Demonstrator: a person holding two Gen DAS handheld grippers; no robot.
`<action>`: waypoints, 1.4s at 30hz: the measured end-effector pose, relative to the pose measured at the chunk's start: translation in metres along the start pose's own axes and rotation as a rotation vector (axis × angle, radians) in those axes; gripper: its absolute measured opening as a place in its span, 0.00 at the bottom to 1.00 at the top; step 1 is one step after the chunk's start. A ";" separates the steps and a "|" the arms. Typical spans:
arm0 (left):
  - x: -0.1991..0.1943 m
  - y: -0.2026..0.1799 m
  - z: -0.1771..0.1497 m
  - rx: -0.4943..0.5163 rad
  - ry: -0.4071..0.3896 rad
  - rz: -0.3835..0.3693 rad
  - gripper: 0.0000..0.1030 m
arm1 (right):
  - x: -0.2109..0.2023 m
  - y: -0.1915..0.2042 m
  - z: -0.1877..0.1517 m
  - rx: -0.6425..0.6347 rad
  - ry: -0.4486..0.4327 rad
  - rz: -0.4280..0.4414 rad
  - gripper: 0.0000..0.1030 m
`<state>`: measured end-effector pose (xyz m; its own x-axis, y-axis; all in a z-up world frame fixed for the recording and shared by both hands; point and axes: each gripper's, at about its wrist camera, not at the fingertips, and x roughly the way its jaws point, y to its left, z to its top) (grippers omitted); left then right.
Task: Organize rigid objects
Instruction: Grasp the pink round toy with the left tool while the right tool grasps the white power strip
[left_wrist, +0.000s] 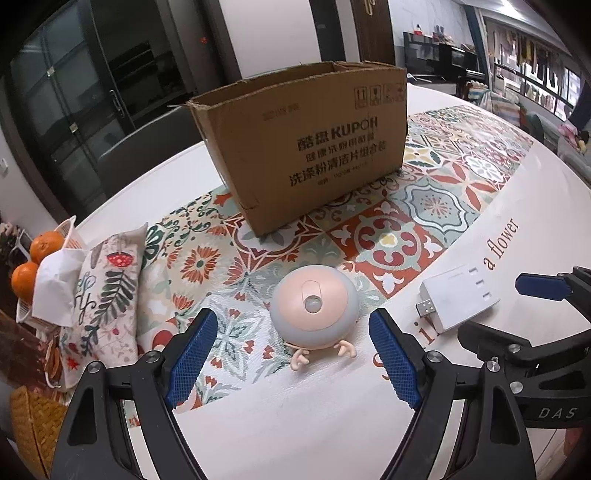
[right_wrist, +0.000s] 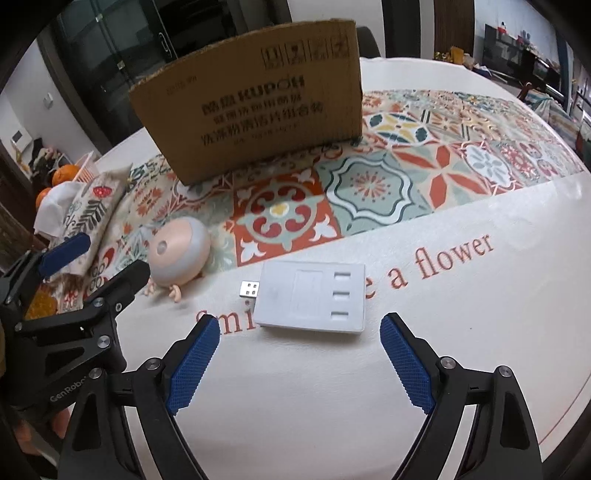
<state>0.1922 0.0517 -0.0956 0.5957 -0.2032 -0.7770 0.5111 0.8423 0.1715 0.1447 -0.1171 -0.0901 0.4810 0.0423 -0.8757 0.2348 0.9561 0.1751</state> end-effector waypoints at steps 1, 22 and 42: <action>0.003 0.001 0.000 0.003 0.000 -0.009 0.82 | 0.002 0.000 0.000 -0.001 0.004 -0.004 0.87; 0.063 -0.003 0.004 0.010 0.102 -0.096 0.82 | 0.040 -0.003 0.008 -0.006 0.076 -0.064 0.90; 0.066 -0.012 0.001 -0.039 0.108 -0.064 0.72 | 0.042 -0.005 0.011 -0.124 0.022 -0.096 0.76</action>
<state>0.2262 0.0278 -0.1479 0.4911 -0.2043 -0.8468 0.5200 0.8486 0.0968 0.1728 -0.1228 -0.1229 0.4425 -0.0462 -0.8956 0.1721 0.9845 0.0342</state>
